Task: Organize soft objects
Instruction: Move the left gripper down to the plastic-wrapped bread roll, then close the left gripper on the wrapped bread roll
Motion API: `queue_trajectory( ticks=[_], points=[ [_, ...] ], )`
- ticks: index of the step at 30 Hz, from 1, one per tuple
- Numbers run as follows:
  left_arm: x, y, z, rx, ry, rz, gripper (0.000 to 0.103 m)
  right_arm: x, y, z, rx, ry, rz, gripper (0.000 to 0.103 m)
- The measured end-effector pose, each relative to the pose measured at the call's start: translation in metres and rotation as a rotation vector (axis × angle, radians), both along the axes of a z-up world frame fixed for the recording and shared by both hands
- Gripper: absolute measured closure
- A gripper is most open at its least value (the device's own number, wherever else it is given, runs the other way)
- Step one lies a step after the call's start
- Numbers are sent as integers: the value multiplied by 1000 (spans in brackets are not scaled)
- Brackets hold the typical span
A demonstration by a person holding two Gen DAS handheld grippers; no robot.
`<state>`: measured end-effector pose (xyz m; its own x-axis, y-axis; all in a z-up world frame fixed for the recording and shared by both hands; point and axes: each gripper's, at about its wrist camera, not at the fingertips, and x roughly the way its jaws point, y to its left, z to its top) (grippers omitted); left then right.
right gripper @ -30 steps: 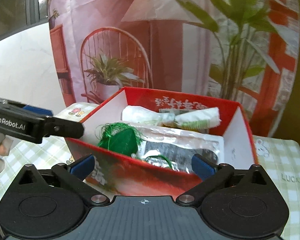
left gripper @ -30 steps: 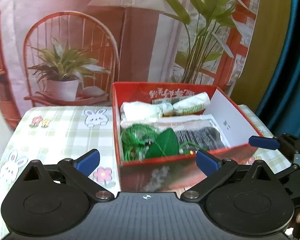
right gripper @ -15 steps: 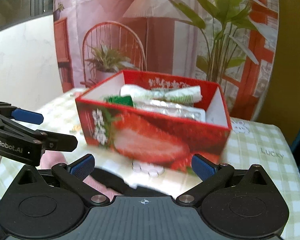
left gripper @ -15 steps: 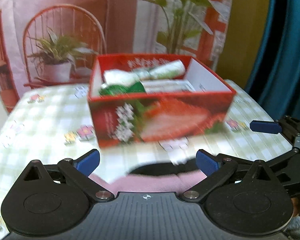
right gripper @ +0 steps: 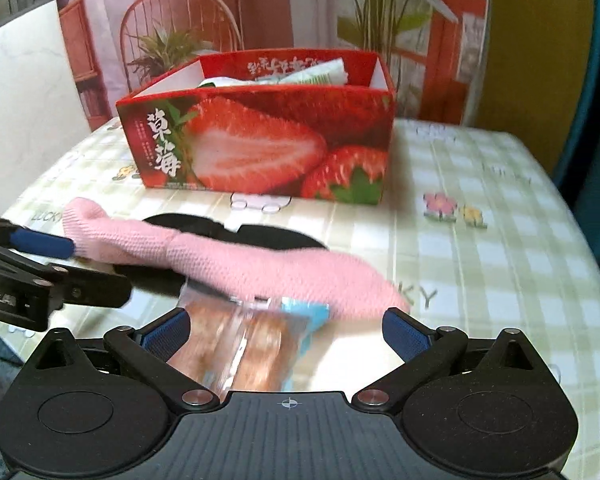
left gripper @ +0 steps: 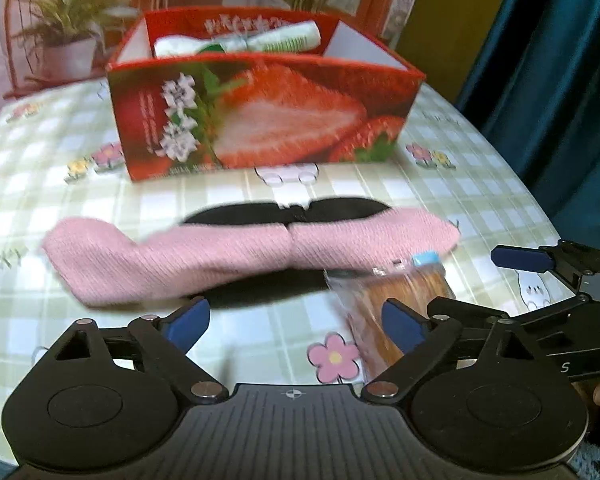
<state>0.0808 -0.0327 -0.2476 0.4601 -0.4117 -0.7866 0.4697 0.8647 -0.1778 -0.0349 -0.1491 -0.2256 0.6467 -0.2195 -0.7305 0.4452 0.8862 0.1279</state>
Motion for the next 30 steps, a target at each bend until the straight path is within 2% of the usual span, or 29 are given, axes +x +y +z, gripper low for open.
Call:
queue_trajectory(
  ticks=[3,5,7,9,13,17,21,26,30],
  points=[
    [0,-1,-8,-14,48,-20,21,-7,0,-4,30,13,4,13],
    [0,-2,-14,-24,73,-28,26,-11,-1,-8,63,22,11,24],
    [-2,-3,-17,-32,93,-34,35,-13,-1,-13,97,35,22,40],
    [-1,-4,-22,-46,109,-41,40,-13,-1,-14,125,23,35,42],
    [0,-4,-27,-72,125,-53,48,-10,1,-14,165,6,83,58],
    [3,0,-30,-96,137,-43,51,0,7,-15,177,-3,134,58],
    [8,12,-30,-129,143,12,59,17,11,-15,179,-10,186,61],
    [17,25,-34,-177,166,80,59,38,17,-16,168,-40,224,64],
    [19,23,-37,-187,191,71,59,41,20,-16,160,-44,223,63]
  ],
)
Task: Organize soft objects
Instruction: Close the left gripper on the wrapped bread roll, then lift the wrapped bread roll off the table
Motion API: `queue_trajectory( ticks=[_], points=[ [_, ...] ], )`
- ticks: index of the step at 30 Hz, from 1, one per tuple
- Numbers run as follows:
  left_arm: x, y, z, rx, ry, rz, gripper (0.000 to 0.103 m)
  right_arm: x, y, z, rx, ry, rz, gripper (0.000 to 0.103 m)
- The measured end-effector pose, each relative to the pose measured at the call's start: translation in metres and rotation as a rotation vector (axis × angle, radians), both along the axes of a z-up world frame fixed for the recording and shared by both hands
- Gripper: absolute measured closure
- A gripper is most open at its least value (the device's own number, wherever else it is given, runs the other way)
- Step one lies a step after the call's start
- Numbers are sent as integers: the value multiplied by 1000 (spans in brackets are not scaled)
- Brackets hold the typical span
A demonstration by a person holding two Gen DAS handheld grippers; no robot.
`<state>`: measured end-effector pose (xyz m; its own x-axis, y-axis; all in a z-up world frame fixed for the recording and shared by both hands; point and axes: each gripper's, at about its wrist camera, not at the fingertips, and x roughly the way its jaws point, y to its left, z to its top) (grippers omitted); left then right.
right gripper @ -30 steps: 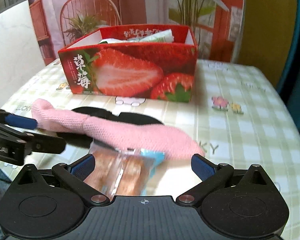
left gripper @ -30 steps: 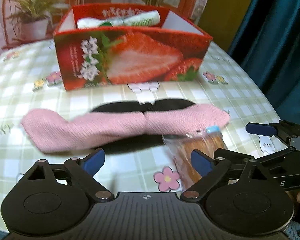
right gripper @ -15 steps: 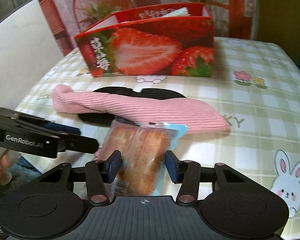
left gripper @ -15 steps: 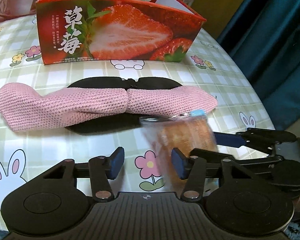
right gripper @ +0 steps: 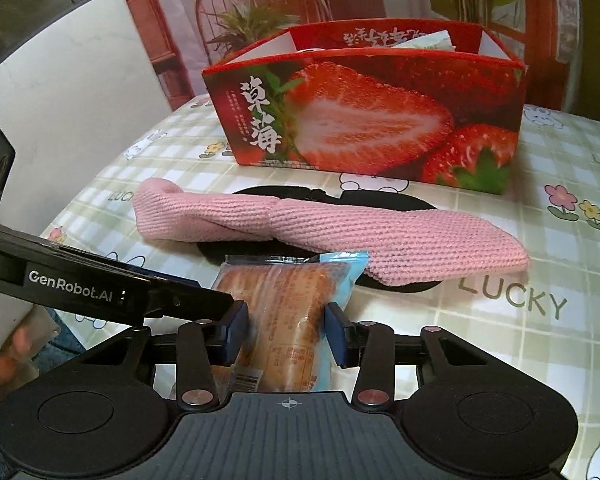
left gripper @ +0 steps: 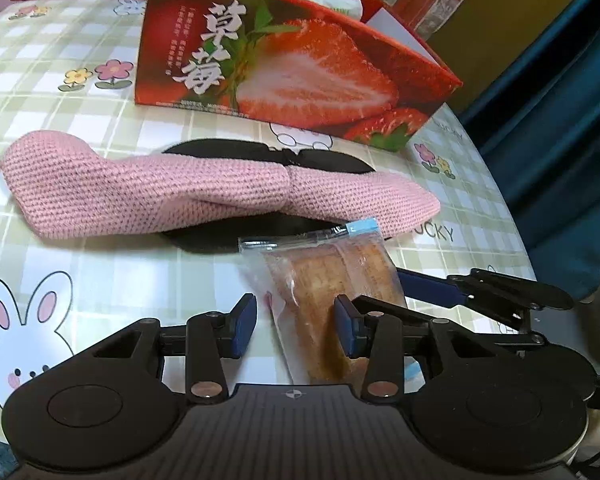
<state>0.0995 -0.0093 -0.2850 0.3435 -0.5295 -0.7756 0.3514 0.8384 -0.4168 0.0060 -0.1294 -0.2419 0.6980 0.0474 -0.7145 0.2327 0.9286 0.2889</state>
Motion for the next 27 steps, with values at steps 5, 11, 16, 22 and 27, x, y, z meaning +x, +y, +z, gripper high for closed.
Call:
queue_trajectory(
  ticks=[5,11,16,22,27],
  points=[
    [1,-5,-7,-42,40,-41,59,-12,0,1,1,29,-21,54],
    [-1,-1,-11,-73,41,-42,63,-25,-6,-4,99,25,-31,64],
    [-6,-4,-1,-54,-22,-57,64,-24,1,-3,79,10,-6,67],
    [-6,-5,2,-58,-38,-70,64,-24,3,0,49,-1,-7,67],
    [-8,-3,7,-66,-67,-73,64,-24,3,0,45,-2,-10,67]
  ],
)
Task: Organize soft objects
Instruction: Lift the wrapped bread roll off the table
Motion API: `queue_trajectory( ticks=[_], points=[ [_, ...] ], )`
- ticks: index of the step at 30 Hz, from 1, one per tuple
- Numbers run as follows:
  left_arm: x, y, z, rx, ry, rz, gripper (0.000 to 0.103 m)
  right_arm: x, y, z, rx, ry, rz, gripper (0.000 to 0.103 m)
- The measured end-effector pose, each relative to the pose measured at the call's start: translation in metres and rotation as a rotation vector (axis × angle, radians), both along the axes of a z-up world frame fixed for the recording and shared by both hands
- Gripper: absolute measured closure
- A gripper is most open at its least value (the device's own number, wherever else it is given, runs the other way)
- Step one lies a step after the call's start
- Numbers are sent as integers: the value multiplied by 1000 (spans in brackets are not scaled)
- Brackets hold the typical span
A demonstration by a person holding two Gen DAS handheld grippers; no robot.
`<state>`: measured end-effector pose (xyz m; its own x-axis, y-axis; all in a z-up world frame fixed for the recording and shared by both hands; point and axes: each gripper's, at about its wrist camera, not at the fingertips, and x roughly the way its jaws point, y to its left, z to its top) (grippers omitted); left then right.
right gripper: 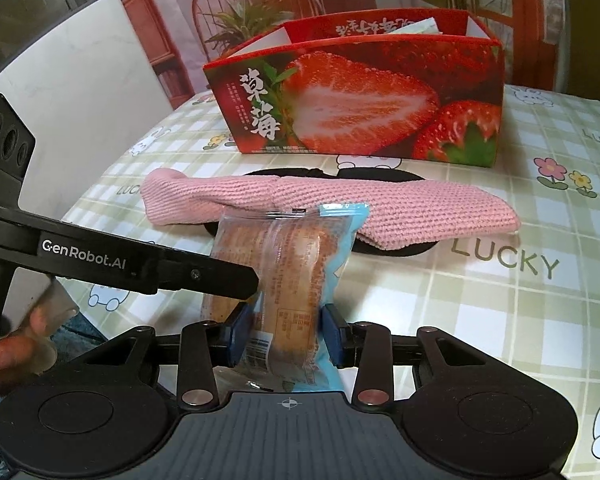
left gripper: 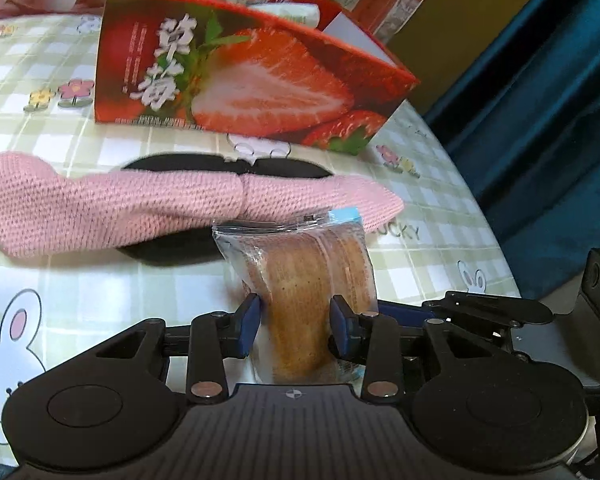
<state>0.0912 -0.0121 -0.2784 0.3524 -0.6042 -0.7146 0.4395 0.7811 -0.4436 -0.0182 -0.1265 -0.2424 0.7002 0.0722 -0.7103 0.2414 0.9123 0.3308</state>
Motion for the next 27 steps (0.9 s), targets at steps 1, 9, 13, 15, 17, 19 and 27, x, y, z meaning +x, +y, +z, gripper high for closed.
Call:
queue_trajectory(
  ticks=[1,9,13,15,17,19,27],
  points=[
    [-1,0,3,-5,-16,-1,64,0,1,1,-8,-5,0,67],
    [-8,0,26,-30,-121,-18,64,-4,-5,14,-42,-72,-19,67],
    [-6,-5,43,-38,-179,-31,64,-3,-9,24,-67,-106,-22,67],
    [-3,-7,53,-46,-209,-40,64,0,-12,29,-86,-121,-21,67],
    [0,-10,62,-52,-237,-48,64,3,-15,35,-111,-136,-21,67],
    [5,-13,73,-61,-269,-56,64,7,-19,40,-133,-152,-21,67],
    [29,-31,96,-65,-316,-78,64,26,-45,55,-181,-203,-39,67]
  ],
)
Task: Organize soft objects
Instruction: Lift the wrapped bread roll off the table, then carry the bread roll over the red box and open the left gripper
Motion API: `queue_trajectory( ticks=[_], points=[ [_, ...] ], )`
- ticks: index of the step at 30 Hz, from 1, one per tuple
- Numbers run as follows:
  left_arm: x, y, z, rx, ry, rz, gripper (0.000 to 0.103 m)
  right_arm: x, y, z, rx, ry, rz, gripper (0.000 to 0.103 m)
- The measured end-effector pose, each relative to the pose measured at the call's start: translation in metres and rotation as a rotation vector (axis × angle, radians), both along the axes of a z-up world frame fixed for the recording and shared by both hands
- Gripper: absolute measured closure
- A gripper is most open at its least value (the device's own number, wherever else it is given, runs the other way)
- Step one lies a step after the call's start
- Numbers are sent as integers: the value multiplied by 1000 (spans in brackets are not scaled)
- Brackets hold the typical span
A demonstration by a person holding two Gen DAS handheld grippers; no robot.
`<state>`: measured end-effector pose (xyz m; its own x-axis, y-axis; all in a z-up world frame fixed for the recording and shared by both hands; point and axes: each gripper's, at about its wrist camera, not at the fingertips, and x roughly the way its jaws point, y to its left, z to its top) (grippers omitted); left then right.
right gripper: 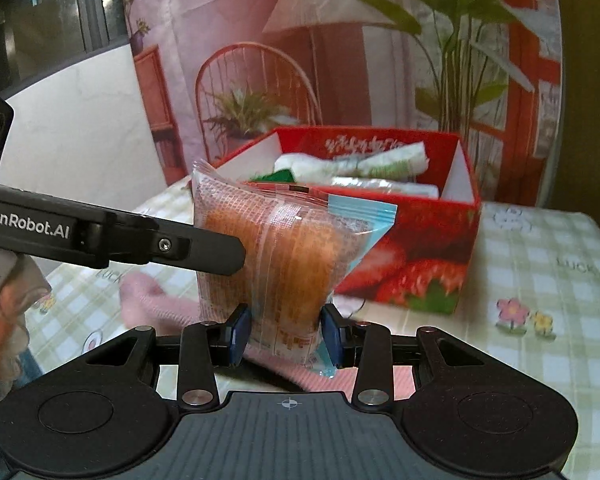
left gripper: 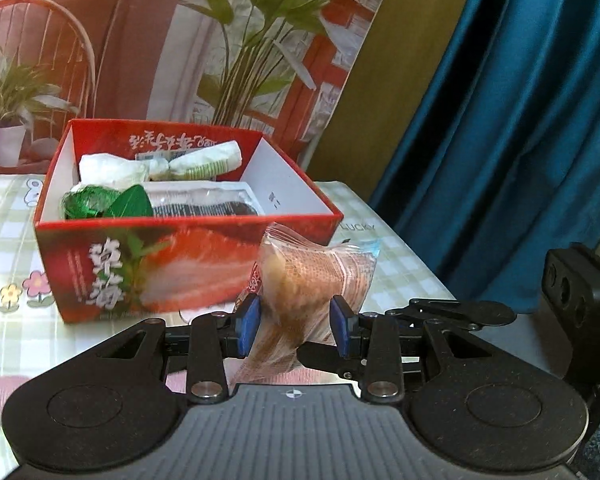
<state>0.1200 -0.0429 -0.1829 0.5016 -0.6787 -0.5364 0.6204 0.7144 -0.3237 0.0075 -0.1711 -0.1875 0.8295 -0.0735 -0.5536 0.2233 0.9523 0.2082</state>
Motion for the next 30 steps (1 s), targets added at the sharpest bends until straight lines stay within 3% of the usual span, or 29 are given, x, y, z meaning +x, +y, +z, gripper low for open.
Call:
queue_trajectory(
  ticks=[9,14,22,30],
  points=[
    [33,-19,15,-31,-29,-5,64,13,-33,13,-2,-52,-32,68],
    [56,-32,32,-40,-65,-12,64,22,-59,35,-18,-105,-58,68],
    [101,-53,42,-94,-15,-7,64,50,-99,61,-73,-127,-77,68],
    [136,-67,13,-68,97,20,64,90,-128,43,-48,-41,-90,68]
  ],
)
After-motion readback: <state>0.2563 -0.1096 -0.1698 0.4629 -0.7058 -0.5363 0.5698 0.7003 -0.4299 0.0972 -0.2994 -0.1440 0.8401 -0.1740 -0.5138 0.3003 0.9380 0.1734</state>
